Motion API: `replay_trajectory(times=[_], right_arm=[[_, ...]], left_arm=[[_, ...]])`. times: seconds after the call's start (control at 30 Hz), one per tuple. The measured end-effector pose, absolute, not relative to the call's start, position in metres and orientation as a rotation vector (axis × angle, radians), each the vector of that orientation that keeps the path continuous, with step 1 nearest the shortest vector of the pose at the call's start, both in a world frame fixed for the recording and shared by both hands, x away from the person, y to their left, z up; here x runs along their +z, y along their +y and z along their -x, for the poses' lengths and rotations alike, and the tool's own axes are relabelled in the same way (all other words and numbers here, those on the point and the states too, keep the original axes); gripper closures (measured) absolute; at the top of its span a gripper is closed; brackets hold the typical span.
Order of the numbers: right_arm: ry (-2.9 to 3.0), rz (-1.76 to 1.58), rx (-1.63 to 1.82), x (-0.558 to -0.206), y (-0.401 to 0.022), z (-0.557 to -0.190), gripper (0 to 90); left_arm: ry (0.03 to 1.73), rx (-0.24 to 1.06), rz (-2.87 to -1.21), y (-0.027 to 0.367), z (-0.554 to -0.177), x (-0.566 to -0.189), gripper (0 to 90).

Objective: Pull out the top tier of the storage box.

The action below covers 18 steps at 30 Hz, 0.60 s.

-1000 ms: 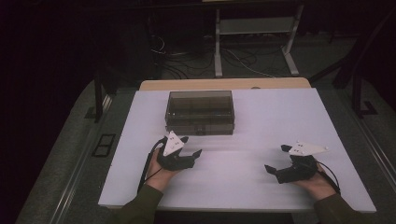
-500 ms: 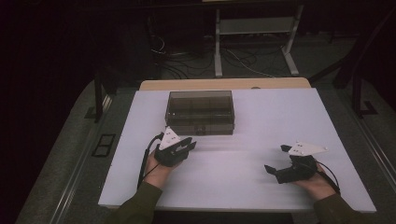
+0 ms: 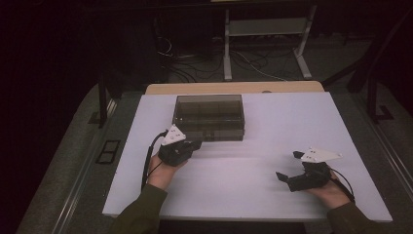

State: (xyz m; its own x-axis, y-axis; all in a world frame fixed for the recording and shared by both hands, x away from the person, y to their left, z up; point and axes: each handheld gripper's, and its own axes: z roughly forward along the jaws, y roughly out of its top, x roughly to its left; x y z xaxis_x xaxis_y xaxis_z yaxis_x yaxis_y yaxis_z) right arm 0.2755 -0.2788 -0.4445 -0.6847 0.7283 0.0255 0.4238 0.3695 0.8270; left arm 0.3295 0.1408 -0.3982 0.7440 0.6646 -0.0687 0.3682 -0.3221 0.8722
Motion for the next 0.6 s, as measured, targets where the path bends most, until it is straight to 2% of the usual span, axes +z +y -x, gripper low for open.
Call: replay_trajectory(times=[0.6], right_arm=[[2.294, -1.008, 1.224, -0.445, -0.279, -0.276, 0.5]], left_arm=[[0.768, 0.333, -1.95, 0.139, -0.355, -0.372, 89.2]])
